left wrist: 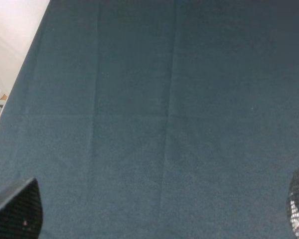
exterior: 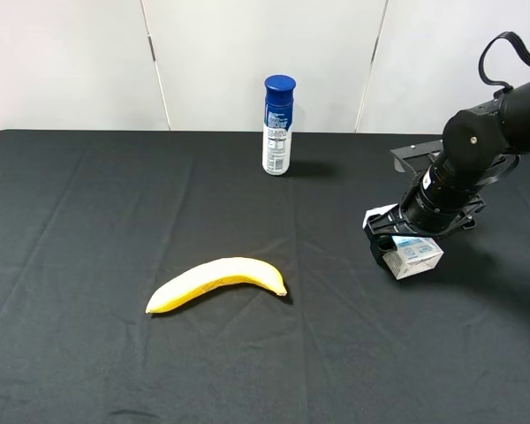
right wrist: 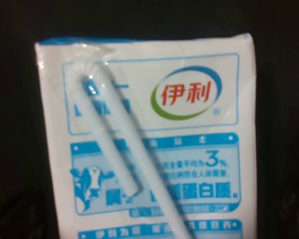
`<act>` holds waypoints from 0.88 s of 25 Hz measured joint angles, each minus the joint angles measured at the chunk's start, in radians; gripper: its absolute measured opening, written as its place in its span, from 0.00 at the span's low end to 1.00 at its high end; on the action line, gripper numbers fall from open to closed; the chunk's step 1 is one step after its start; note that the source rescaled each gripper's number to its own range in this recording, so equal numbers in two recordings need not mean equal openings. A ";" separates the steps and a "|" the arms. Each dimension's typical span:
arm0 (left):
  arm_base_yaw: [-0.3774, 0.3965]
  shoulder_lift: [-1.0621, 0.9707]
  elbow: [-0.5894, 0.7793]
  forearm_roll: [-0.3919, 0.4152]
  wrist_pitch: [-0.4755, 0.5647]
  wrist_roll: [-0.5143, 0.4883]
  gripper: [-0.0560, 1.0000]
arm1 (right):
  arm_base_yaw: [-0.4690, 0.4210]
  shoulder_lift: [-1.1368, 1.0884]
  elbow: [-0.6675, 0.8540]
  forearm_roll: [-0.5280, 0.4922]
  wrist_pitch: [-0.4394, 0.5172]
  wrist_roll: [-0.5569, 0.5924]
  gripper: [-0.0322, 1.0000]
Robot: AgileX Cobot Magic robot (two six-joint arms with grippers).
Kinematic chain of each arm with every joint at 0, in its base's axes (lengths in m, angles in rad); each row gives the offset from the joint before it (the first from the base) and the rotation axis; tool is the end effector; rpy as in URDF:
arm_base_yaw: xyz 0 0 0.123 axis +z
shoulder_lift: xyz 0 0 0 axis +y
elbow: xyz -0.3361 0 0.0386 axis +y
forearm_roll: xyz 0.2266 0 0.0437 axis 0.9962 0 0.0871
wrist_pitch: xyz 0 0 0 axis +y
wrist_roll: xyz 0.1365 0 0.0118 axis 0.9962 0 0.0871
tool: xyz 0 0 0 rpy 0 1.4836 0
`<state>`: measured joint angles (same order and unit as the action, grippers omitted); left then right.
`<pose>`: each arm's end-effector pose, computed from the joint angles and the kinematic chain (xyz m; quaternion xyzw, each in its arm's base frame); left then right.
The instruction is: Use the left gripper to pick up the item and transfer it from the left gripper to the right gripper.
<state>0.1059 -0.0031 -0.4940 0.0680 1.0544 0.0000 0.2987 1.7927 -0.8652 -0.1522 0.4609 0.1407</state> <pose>-0.0366 0.0043 0.2451 -0.0462 0.8506 0.0616 0.5201 0.3080 0.0851 0.1556 -0.1407 0.9800 -0.0124 0.1401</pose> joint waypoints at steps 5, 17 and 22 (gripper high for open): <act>0.000 0.000 0.000 0.000 0.000 0.000 0.98 | 0.000 -0.024 -0.001 0.000 0.022 0.000 1.00; 0.000 0.000 0.000 0.000 0.000 0.000 0.98 | 0.000 -0.364 -0.001 0.001 0.245 0.000 1.00; 0.000 0.000 0.000 0.000 0.000 0.000 0.98 | 0.000 -0.531 -0.001 0.007 0.372 0.000 1.00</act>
<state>0.1059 -0.0031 -0.4940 0.0680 1.0544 0.0000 0.2987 1.2617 -0.8663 -0.1452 0.8325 0.1407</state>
